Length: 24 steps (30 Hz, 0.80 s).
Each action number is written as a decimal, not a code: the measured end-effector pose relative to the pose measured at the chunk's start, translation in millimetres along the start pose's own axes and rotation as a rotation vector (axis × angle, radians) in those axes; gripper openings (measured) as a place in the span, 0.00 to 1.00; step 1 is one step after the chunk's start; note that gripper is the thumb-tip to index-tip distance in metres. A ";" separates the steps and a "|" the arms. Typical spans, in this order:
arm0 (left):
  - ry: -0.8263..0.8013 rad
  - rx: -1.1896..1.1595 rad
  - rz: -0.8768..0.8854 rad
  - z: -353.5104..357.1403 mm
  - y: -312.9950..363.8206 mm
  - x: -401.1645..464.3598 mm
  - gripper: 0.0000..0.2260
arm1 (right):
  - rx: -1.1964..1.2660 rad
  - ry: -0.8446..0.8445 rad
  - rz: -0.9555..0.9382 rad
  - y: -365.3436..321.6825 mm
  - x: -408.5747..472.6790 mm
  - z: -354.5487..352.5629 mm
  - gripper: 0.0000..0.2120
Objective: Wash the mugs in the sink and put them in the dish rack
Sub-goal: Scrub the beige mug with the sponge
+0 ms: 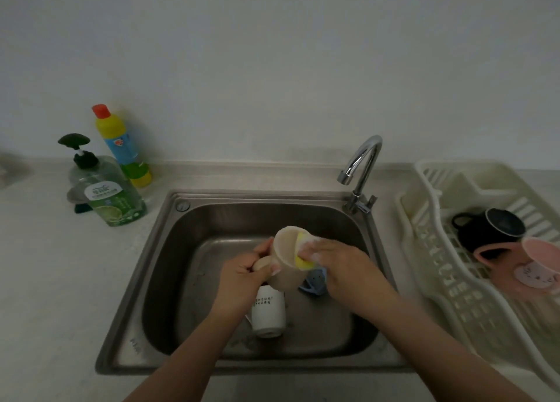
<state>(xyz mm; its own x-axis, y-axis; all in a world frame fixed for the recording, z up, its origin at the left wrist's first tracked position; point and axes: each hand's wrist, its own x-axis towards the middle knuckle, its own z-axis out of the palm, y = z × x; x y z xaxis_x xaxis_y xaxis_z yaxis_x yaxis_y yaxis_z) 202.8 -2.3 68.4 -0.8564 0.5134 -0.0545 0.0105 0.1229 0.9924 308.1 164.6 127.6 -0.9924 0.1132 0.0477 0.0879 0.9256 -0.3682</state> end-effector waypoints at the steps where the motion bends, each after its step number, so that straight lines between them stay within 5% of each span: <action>1: -0.030 0.005 0.007 1.7 -0.3 0.3 0.17 | -0.010 0.030 0.055 3.8 6.4 2.6 0.25; 8: -0.008 -0.055 -0.035 -5.8 -3.6 6.8 0.18 | 0.023 0.084 -0.117 -24.0 5.4 1.6 0.18; 11: -0.056 -0.031 -0.027 -7.5 -2.3 6.5 0.17 | 0.018 0.101 0.069 -6.8 13.1 7.6 0.22; 16: -0.017 -0.049 -0.006 -12.7 4.0 13.6 0.18 | 0.021 0.155 -0.085 -23.3 17.7 12.6 0.17; 21: -0.069 -0.013 0.012 -13.7 0.3 14.3 0.19 | 0.061 0.145 0.074 -5.3 20.0 7.6 0.22; 24: -0.034 -0.070 0.000 -10.3 2.4 15.7 0.18 | 0.096 0.104 0.007 -20.0 27.7 7.1 0.24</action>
<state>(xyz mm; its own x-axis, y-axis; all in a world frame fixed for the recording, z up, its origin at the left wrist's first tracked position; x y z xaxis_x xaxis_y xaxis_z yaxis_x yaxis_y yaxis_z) 184.1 -2.8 71.0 -0.8383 0.5421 -0.0571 -0.0265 0.0642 0.9976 278.2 146.6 129.7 -0.9772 0.1608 0.1385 0.0814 0.8866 -0.4554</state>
